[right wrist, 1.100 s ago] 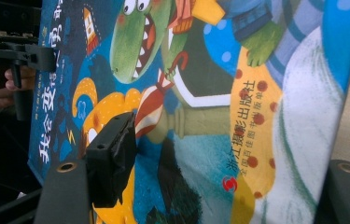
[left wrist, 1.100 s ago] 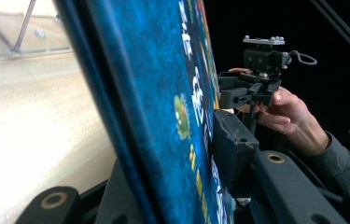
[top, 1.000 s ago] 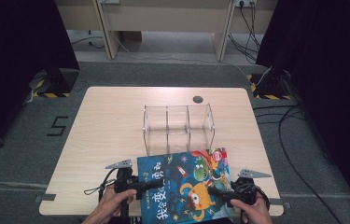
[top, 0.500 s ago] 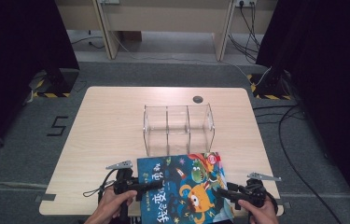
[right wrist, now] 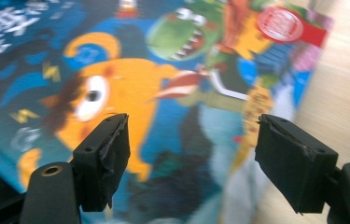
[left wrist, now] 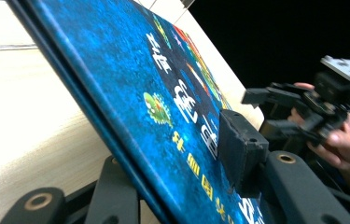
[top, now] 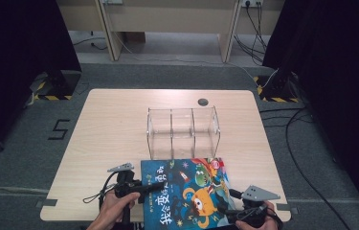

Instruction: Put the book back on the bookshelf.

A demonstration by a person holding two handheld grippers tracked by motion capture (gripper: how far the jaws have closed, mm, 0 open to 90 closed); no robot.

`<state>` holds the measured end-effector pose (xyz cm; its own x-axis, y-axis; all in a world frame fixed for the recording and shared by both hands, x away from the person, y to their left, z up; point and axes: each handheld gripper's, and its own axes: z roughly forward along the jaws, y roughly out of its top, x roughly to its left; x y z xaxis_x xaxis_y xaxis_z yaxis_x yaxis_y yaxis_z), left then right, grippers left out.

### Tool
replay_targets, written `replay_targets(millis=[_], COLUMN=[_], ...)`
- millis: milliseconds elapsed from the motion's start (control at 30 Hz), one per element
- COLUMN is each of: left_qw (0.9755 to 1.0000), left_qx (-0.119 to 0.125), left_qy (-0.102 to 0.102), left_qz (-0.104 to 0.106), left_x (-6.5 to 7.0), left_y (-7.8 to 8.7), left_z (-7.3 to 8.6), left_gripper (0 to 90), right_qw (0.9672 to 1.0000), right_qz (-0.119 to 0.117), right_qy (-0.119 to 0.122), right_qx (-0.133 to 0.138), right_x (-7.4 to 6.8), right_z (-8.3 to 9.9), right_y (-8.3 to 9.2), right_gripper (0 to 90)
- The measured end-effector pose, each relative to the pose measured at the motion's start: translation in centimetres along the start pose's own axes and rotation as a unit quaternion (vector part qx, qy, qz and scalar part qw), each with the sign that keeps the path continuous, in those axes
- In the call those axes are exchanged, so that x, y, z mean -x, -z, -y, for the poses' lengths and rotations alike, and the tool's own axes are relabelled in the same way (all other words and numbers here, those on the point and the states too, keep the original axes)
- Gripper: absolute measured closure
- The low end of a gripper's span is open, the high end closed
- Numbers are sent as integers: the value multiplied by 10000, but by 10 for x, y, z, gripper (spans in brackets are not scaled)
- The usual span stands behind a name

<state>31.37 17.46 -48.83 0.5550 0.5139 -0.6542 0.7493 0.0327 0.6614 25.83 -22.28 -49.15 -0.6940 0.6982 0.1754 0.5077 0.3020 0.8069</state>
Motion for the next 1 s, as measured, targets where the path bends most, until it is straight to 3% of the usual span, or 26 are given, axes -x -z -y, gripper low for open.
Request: replay_targets(millis=[33, 233, 400, 567, 733, 800, 833, 1000], left_qw=[10000, 9997, 9986, 9977, 9977, 9973, 9970, 9966], left_qx=[-2, 169, 399, 511, 494, 492, 492, 554], left_qy=[18, 26, 208, 144, 228, 424, 504, 482], left_qz=[-10, -169, -260, -422, -400, -339, -308, -364], left_x=[0, 4, 8, 13, 17, 18, 18, 18], left_y=[0, 3, 1, -3, -6, -9, -9, -10], left_z=[0, -1, -2, -5, -5, -4, -4, -4], left_gripper=[603, 602, 628, 614, 582, 545, 550, 588], right_qw=[9999, 9997, 9991, 9978, 9967, 9959, 9951, 9927], right_qz=[-43, -122, -152, -251, -313, -341, -249, -114], right_qy=[94, 214, 381, 607, 744, 826, 949, 1195], right_qx=[12, 29, 69, -36, -124, -123, -99, -96], right_x=[-8, -27, -46, -63, -70, -73, -75, -80], right_z=[1, 5, 9, 13, 14, 14, 13, 12], right_y=[1, 0, 0, -4, -9, -12, -13, -17], right_gripper=[261, 239, 221, 203, 190, 179, 171, 146])
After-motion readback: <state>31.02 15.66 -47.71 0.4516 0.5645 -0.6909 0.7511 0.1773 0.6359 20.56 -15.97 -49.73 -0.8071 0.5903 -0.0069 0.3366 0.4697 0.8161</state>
